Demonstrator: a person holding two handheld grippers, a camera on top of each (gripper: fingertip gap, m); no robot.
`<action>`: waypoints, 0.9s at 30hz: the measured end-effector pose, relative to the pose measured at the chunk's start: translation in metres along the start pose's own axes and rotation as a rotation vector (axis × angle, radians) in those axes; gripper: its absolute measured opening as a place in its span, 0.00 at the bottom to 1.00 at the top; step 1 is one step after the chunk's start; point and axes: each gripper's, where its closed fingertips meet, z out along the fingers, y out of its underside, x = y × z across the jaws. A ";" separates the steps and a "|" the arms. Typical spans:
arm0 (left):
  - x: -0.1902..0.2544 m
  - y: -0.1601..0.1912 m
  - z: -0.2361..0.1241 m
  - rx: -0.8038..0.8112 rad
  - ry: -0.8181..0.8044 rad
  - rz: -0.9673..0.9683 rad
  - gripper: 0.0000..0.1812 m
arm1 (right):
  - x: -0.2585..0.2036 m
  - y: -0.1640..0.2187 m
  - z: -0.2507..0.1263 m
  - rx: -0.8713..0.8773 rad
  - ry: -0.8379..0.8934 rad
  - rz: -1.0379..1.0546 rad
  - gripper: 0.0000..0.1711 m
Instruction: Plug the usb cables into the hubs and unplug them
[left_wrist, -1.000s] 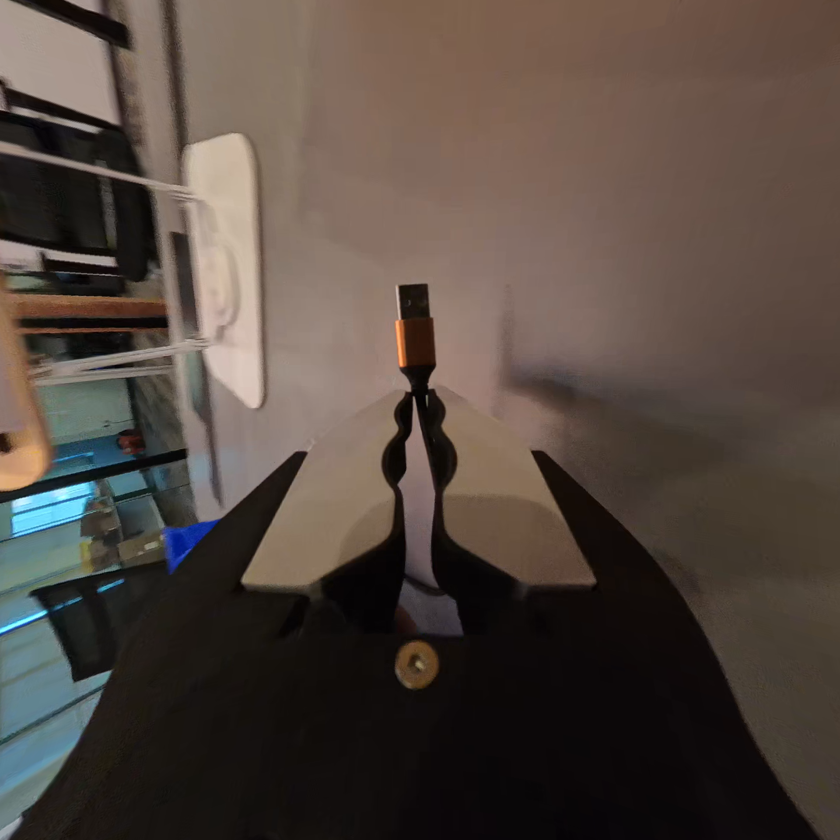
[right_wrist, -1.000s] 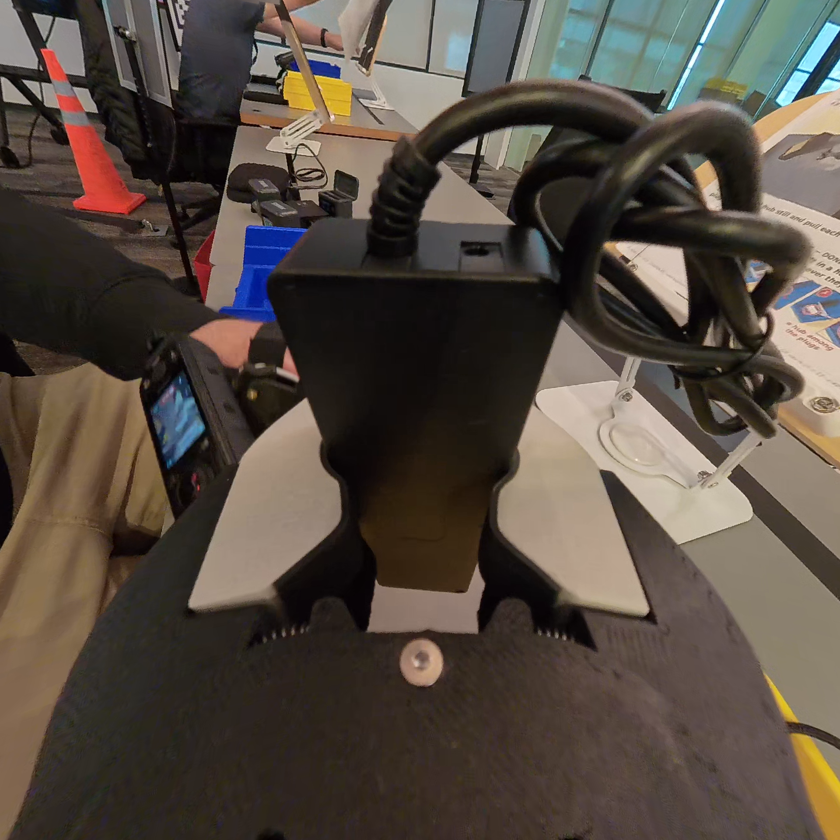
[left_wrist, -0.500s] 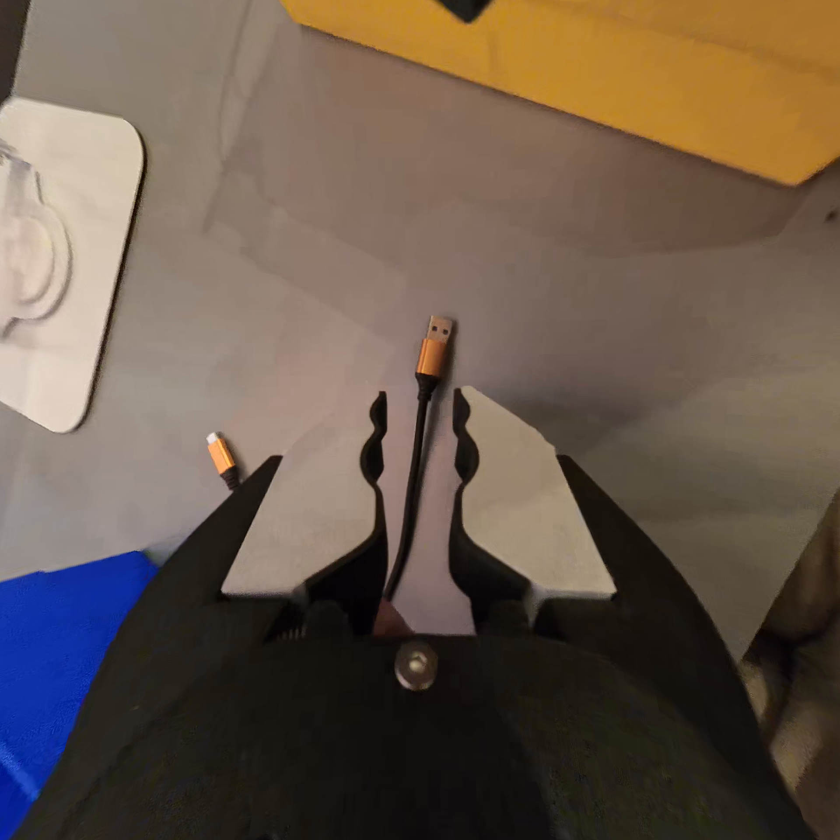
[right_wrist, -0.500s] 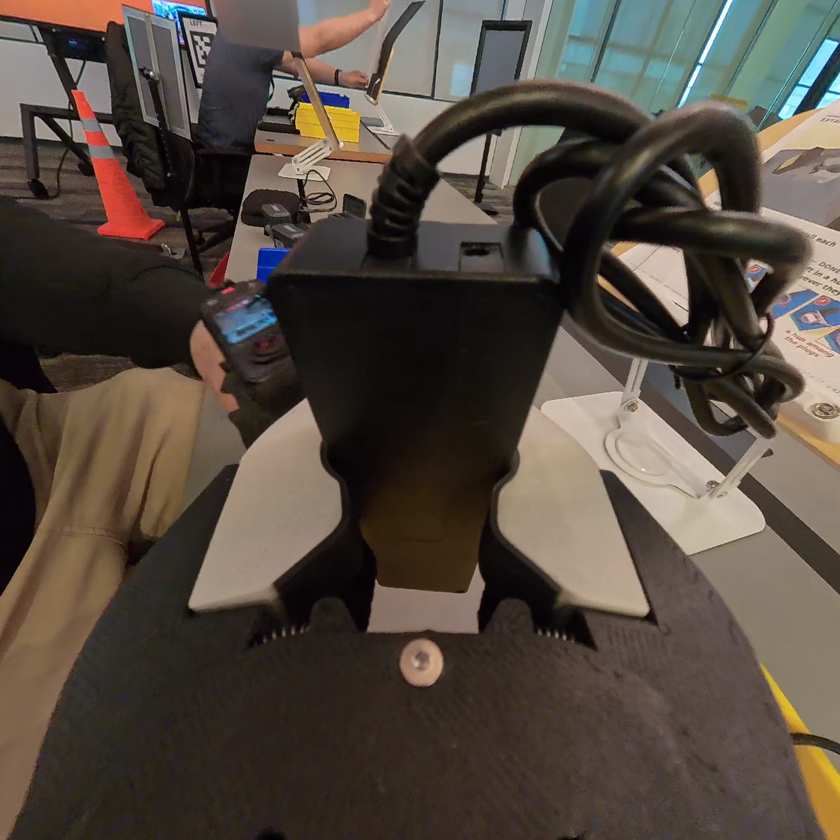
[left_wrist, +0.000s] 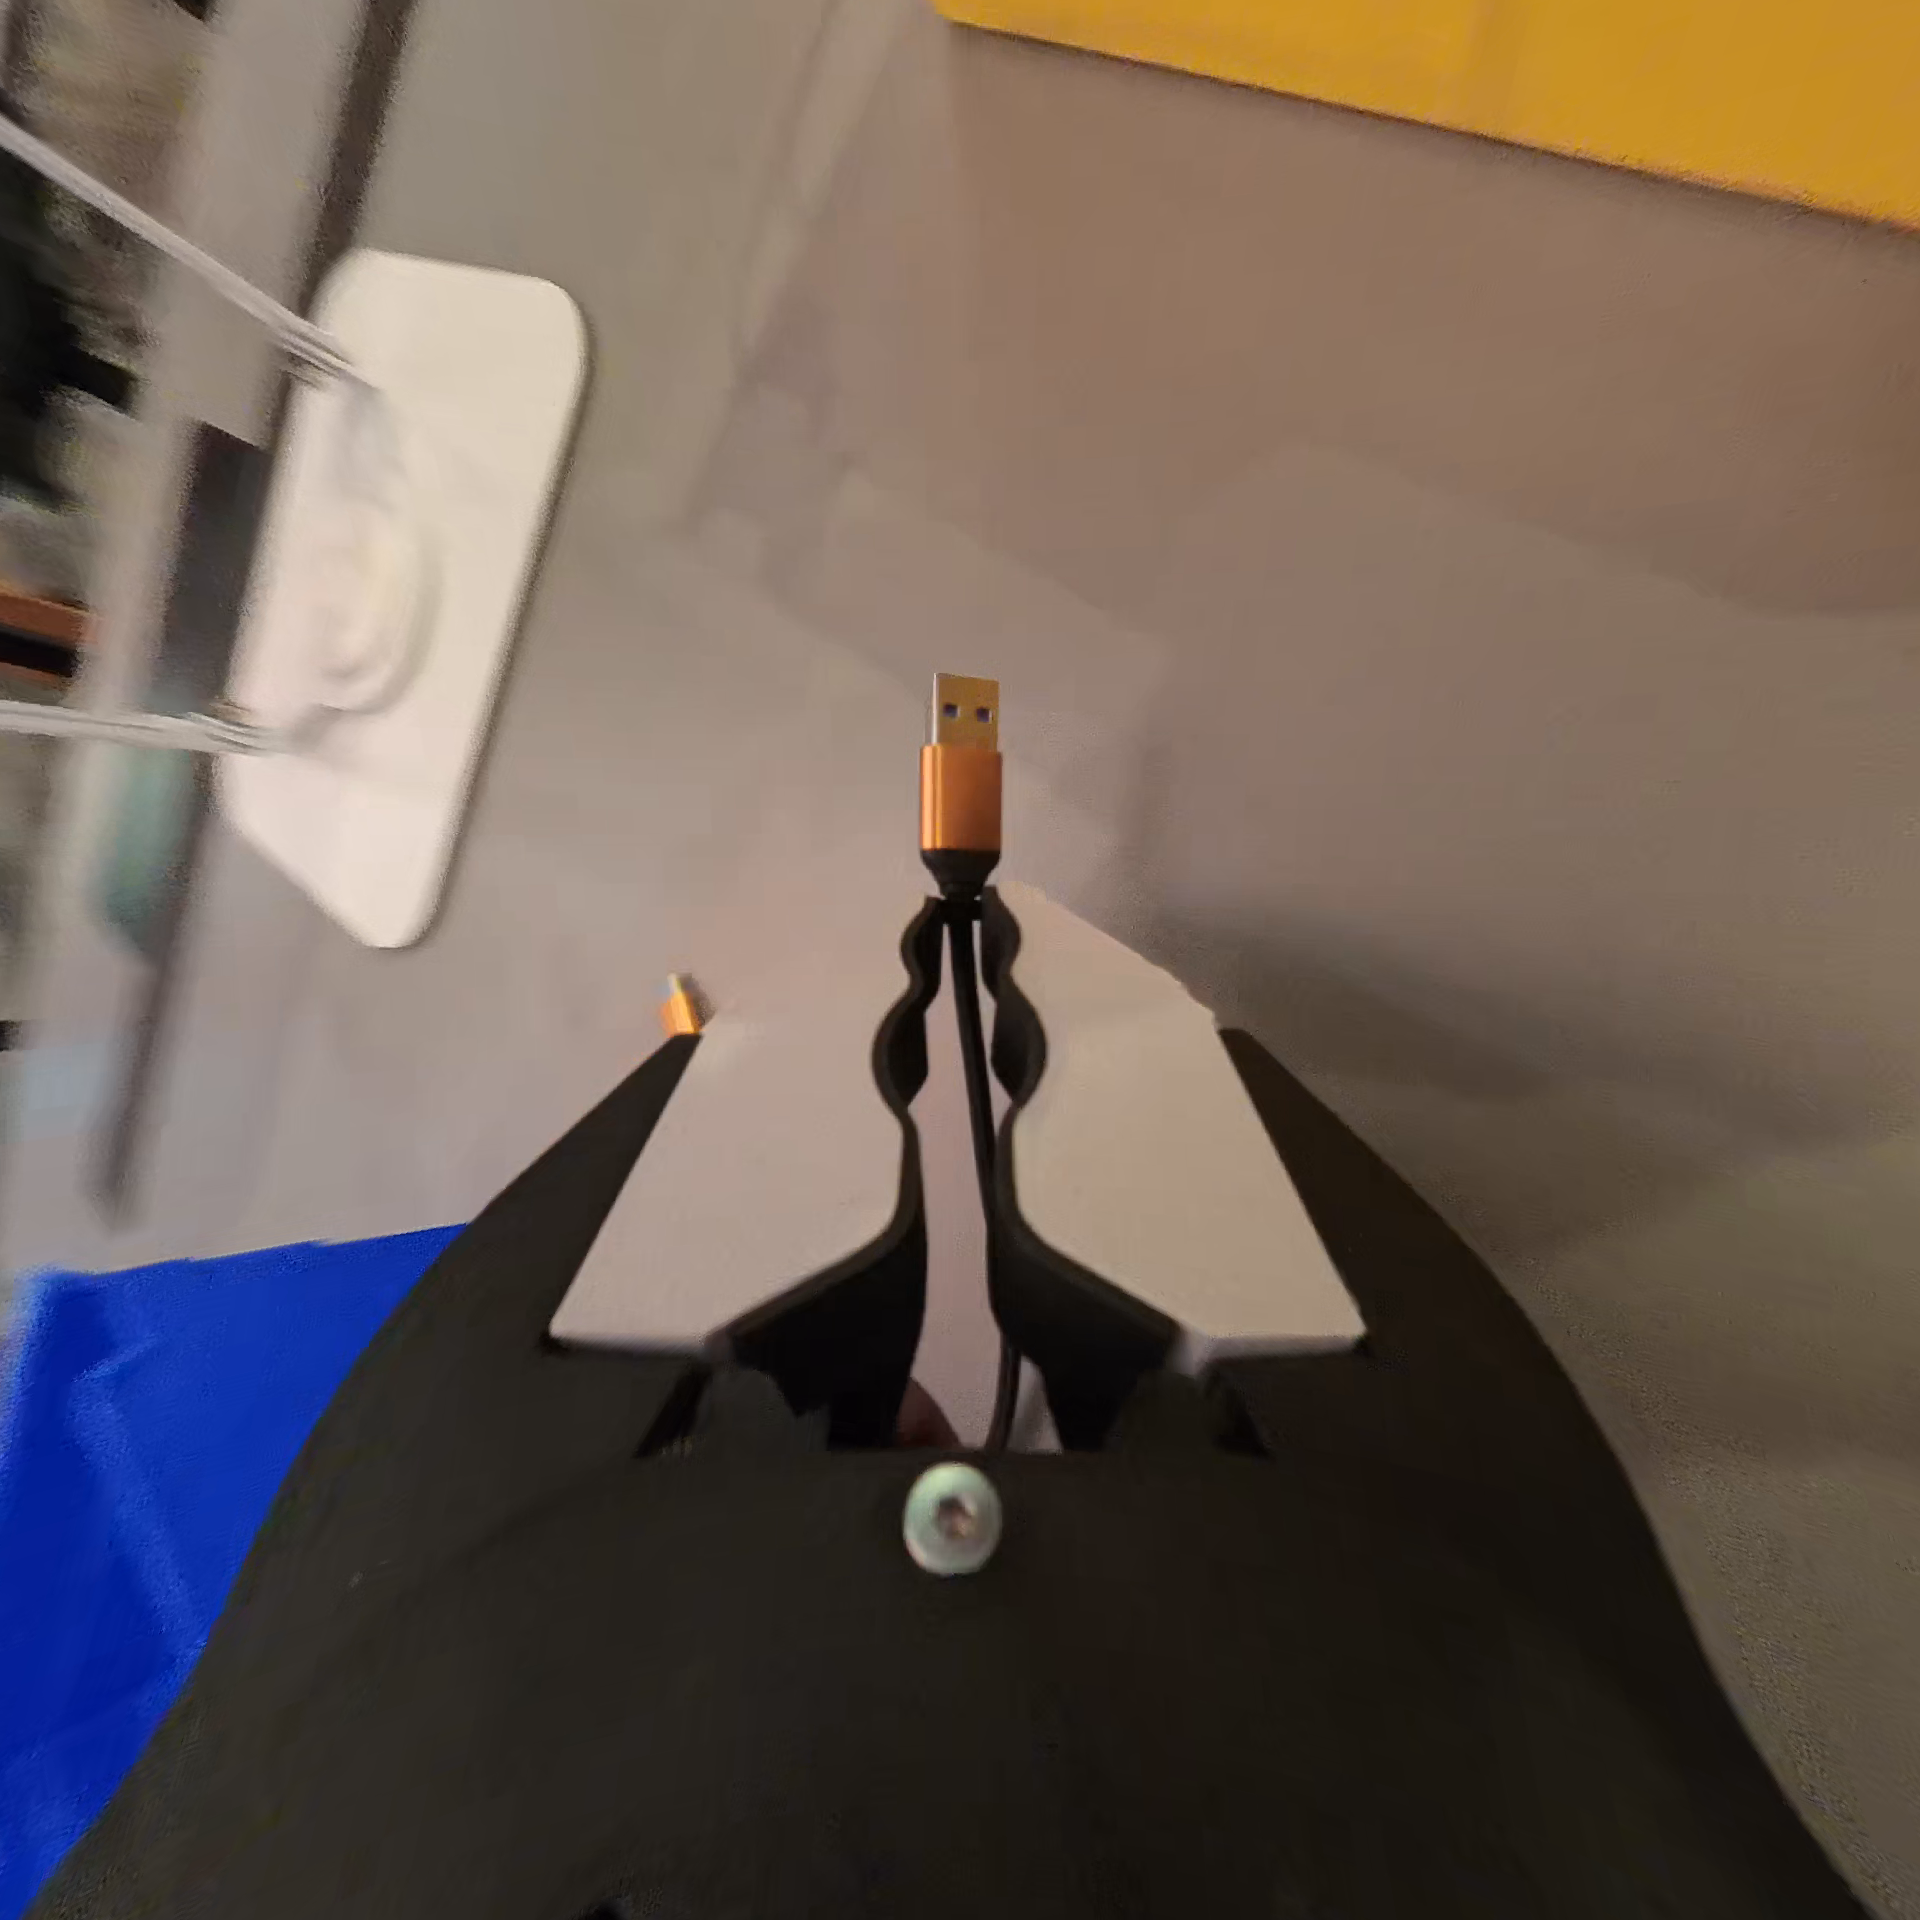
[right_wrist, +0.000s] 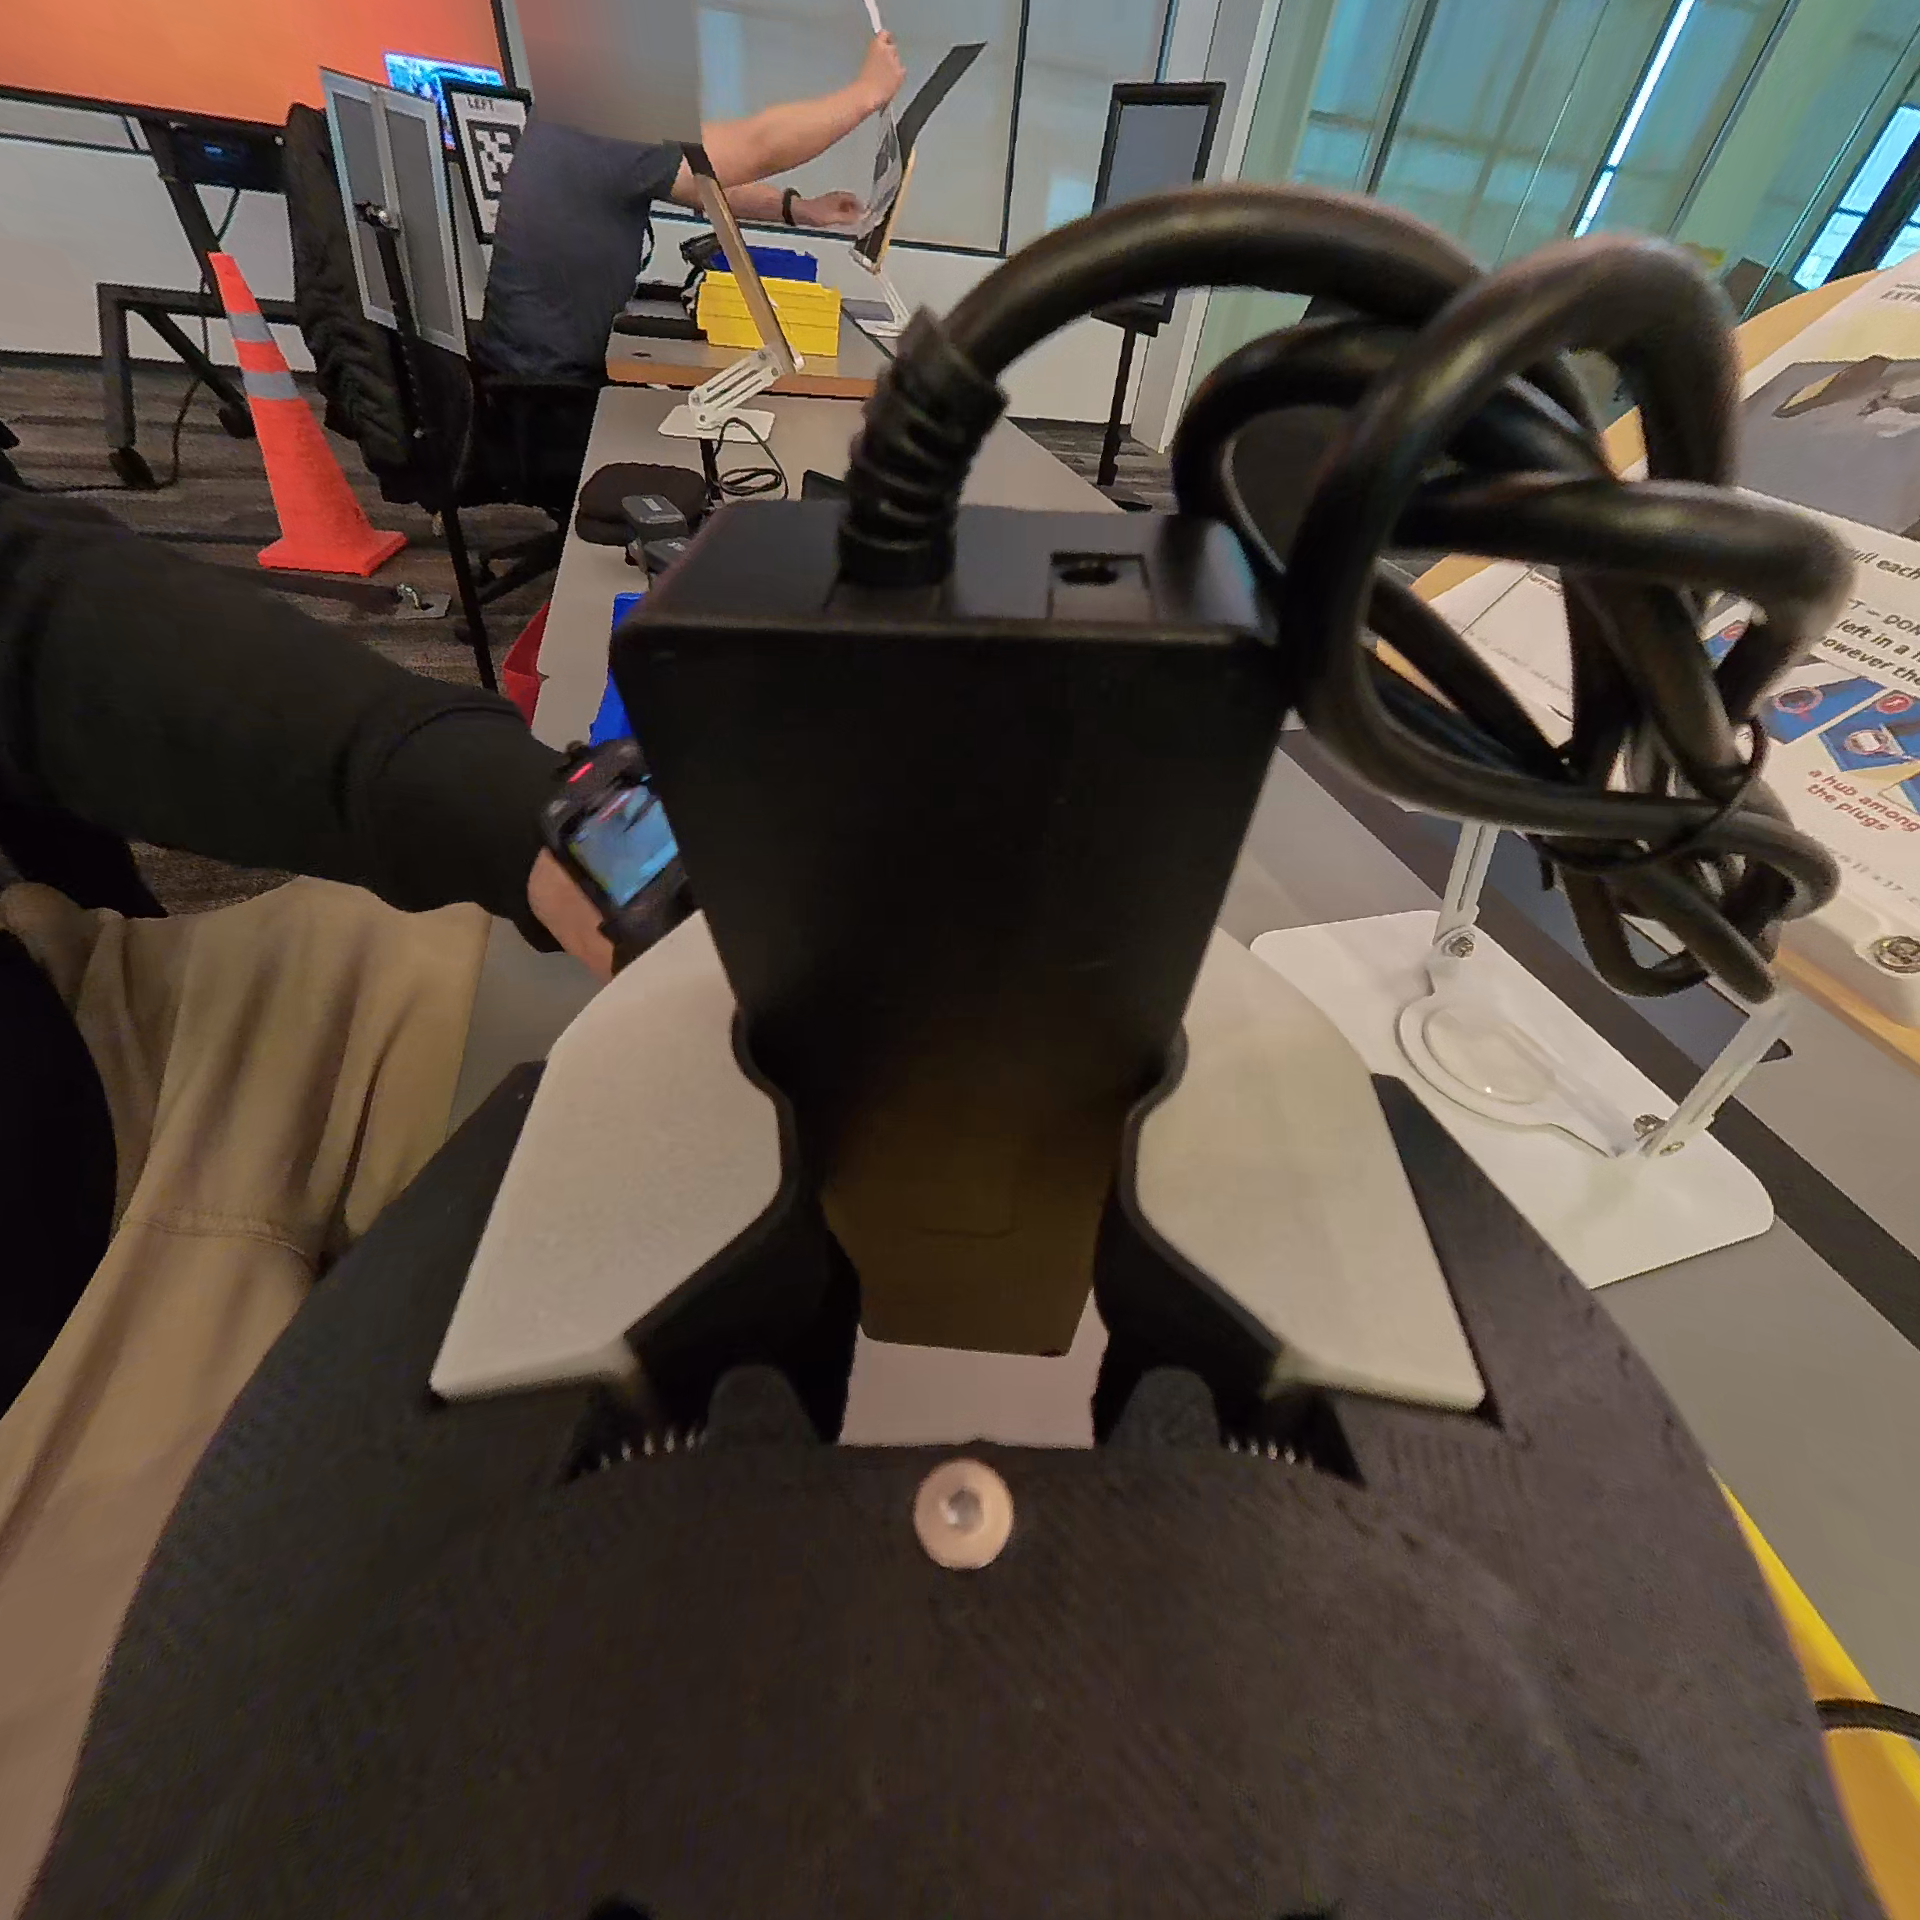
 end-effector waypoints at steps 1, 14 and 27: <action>-0.004 0.000 -0.001 -0.008 -0.059 0.063 0.04 | 0.000 0.000 0.000 0.001 0.001 0.000 0.38; -0.075 -0.030 -0.056 0.083 -0.688 0.389 0.04 | 0.004 -0.009 -0.007 0.036 0.026 0.001 0.38; -0.003 0.004 -0.004 -0.202 -0.620 0.808 0.04 | 0.003 -0.010 -0.007 0.040 0.023 0.007 0.38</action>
